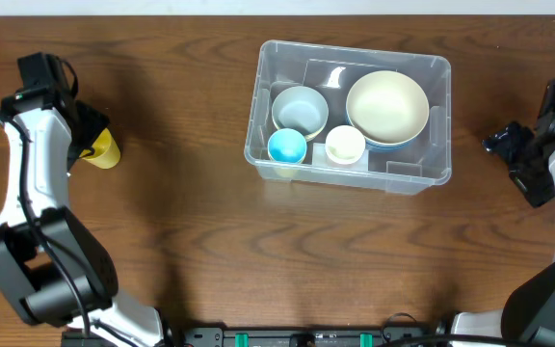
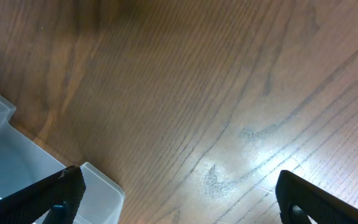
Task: Pack container
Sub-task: 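Release the white cup and move the left gripper to the yellow cup, then grasp the yellow cup and carry it into the bin onto the white cup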
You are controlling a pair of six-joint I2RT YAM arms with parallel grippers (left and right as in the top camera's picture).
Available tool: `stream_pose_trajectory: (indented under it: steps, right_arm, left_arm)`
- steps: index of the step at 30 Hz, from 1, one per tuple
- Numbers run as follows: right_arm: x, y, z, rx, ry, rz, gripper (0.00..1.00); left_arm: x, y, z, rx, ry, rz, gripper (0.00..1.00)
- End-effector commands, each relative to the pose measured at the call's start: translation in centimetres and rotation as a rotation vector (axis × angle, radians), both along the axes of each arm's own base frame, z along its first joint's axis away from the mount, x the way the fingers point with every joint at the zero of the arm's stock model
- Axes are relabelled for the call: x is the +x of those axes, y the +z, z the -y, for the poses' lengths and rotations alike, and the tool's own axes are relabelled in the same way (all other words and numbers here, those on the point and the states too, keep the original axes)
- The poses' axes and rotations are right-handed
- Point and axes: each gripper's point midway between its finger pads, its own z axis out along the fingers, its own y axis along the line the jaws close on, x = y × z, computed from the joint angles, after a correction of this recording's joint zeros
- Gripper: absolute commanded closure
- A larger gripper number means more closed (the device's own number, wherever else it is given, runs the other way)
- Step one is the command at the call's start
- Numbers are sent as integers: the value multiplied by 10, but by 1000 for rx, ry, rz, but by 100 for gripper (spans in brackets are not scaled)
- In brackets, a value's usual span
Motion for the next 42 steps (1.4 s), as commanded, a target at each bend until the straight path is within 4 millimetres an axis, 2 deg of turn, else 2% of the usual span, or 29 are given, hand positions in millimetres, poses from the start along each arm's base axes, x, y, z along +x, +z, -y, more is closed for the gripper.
stream_pose_trajectory:
  steps: [1, 8, 12, 17, 20, 23, 24, 25, 27, 29, 31, 34, 37, 40, 42]
  right_arm:
    - [-1, -1, 2, -4, -18, -2, 1]
    - [-1, -1, 2, -4, -18, -2, 1]
    - [-1, -1, 2, -4, -18, -2, 1]
    - [-1, -1, 2, -4, -18, -2, 1]
    - [-1, -1, 2, -4, -18, -2, 1]
    - [-1, -1, 2, -4, -18, -2, 1]
    - [-1, -1, 2, -4, -18, -2, 1]
    - [-1, -1, 2, -4, -18, -2, 1]
    - [-1, -1, 2, -4, -18, -2, 1]
    - [-1, -1, 2, -4, -18, -2, 1]
    - [-1, -1, 2, -4, -18, -2, 1]
    - [-1, -1, 2, -4, -18, -2, 1]
    - [-1, -1, 2, -4, -18, -2, 1]
    - [-1, -1, 2, -4, -18, -2, 1]
    - [-1, -1, 2, -4, -18, -2, 1]
  left_arm:
    - [-5, -12, -10, -17, 62, -12, 2]
    - [-7, -29, -19, -43, 110, -34, 2]
    - [-6, -44, -12, -99, 102, -51, 2]
    - [-2, -72, -5, -157, 96, -87, 2]
    - [-4, -82, -5, -166, 97, -110, 2]
    - [-4, -84, -4, -167, 96, -115, 3]
    - [-4, -82, -4, -166, 96, -113, 14]
    - [-4, -81, -4, -166, 93, -111, 39]
    - [-4, -80, -4, -164, 92, -109, 64]
    - [-4, -77, -4, -163, 91, -105, 80]
    - [-4, -73, -5, -159, 88, -96, 94]
    - [-5, -62, -4, -155, 86, -80, 94]
    - [-2, -40, -1, -155, 71, -24, 94]
    - [15, 3, 10, -172, -40, 119, 94]
    - [28, 42, 25, -187, -160, 246, 94]
